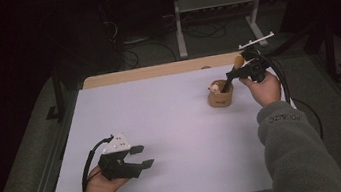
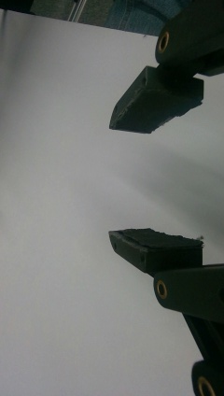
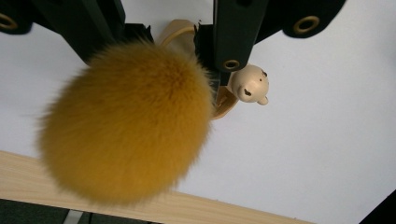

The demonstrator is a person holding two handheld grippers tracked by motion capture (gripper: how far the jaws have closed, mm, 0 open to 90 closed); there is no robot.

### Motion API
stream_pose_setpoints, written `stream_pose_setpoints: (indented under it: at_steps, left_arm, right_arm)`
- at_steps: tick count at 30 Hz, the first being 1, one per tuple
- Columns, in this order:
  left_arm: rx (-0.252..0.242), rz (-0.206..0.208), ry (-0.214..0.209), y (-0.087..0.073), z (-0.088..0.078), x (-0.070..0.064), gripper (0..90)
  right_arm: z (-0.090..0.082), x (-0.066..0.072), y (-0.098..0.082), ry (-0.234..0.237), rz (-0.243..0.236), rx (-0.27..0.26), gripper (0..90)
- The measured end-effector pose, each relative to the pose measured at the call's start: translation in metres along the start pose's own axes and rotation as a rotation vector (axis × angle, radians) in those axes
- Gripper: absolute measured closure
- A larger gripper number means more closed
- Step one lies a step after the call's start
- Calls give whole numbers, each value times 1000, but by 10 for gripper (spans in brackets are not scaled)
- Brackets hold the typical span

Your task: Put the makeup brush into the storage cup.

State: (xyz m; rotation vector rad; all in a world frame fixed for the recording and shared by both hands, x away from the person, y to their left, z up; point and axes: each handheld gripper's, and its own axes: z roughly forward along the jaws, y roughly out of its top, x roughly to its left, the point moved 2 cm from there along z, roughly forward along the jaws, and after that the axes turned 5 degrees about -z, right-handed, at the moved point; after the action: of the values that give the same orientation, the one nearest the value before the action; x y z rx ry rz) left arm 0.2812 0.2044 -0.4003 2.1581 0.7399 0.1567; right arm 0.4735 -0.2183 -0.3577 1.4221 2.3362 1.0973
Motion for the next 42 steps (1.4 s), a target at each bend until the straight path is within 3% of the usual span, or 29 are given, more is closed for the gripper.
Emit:
stream_pose_setpoints:
  at_steps: [14,27,33,42]
  left_arm:
    - [0,3,-2,0,1,0,397]
    - [4,4,-1,0,1,0,395]
    - [4,3,0,0,1,0,395]
    - [4,8,4,0,1,0,388]
  right_arm:
    - [6,-7,-14,19,45,-10,691]
    - [-2,-12,-26,29,74,-39,500]
    - [-7,-10,-31,50,60,-71,401]
    - [-17,-5,-44,49,41,-87,338]
